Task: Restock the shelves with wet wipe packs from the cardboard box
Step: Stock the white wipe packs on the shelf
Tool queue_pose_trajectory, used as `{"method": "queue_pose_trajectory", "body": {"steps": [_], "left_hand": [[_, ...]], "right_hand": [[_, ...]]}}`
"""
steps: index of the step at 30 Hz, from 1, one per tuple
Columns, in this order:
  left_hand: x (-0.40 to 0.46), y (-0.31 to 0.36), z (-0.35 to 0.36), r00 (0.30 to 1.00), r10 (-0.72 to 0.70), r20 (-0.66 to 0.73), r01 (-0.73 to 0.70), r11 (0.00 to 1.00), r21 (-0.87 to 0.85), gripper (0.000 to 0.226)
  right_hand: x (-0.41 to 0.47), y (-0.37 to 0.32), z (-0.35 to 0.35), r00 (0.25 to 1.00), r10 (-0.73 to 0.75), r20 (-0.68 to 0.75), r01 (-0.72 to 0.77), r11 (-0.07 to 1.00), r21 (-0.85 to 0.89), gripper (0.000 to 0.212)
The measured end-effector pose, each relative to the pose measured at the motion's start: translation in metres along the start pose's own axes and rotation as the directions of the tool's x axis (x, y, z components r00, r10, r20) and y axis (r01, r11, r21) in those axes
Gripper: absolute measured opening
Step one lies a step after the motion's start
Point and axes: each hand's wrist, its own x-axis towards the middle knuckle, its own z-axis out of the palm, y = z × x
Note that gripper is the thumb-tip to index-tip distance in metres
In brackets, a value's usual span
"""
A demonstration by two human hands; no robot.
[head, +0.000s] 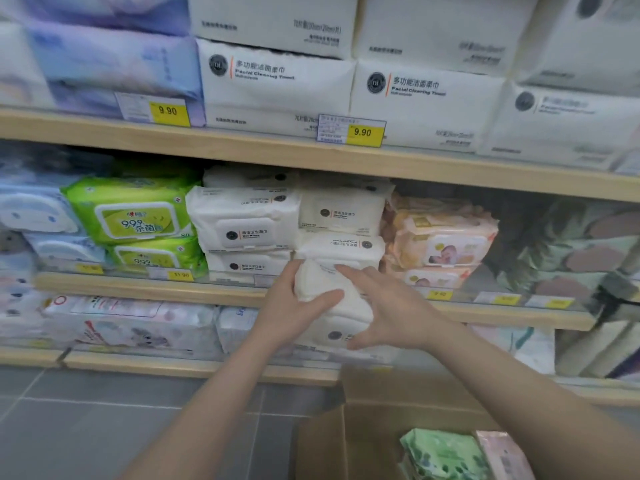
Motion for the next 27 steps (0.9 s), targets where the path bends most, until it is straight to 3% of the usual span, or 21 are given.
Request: {"method": "queue_pose_trajectory", "body": {"steps": [3,5,6,10,12,15,19,23,27], "left_hand": [[0.019,0.009,-0.032,0.974,0.196,-0.111,-0.176,0.970,0.169,0.067],[0.046,0.015,-0.060,0.894,0.381,-0.236,-0.234,0.845,0.481,0.066],[0.061,0.019,-0.072,0.878,0.421,-0.230,-0.187,0.742,0.644,0.063],[0.110,0.008,-0.086,0.972,0.221,-0.073,-0.030,0.428,0.903,0.048],[0.117,-0.004,-0.081,0.970,0.239,-0.039,-0.042,0.323,0.945,0.050],[0.119,-0.015,-0.080,0.942,0.331,-0.057,-0.041,0.282,0.958,0.052],[0.120,-0.018,-0.080,0.939,0.341,-0.053,-0.048,0.280,0.959,0.054],[0.121,-0.021,-0.079,0.932,0.355,-0.068,-0.035,0.275,0.961,0.059],[0.121,-0.022,-0.078,0.929,0.363,-0.071,-0.030,0.267,0.963,0.065]], "right_hand": [[0.026,0.002,-0.015,0.985,-0.117,-0.131,0.085,0.971,-0.223,0.105],[0.046,0.006,-0.029,0.974,-0.159,-0.161,0.100,0.940,-0.327,0.099],[0.056,0.008,-0.037,0.973,-0.161,-0.168,0.093,0.930,-0.355,0.097],[0.095,0.024,-0.055,0.979,-0.098,-0.178,0.020,0.918,-0.396,0.095],[0.111,0.036,-0.053,0.989,-0.045,-0.142,-0.013,0.923,-0.384,0.094],[0.131,0.048,-0.050,0.996,0.037,-0.081,-0.065,0.925,-0.375,0.096],[0.142,0.051,-0.047,0.989,0.126,-0.071,-0.142,0.942,-0.304,0.099],[0.130,0.034,-0.017,0.946,0.131,-0.297,-0.249,0.881,-0.403,0.089],[0.123,0.024,0.016,0.889,0.079,-0.451,-0.289,0.861,-0.418,0.094]]}}
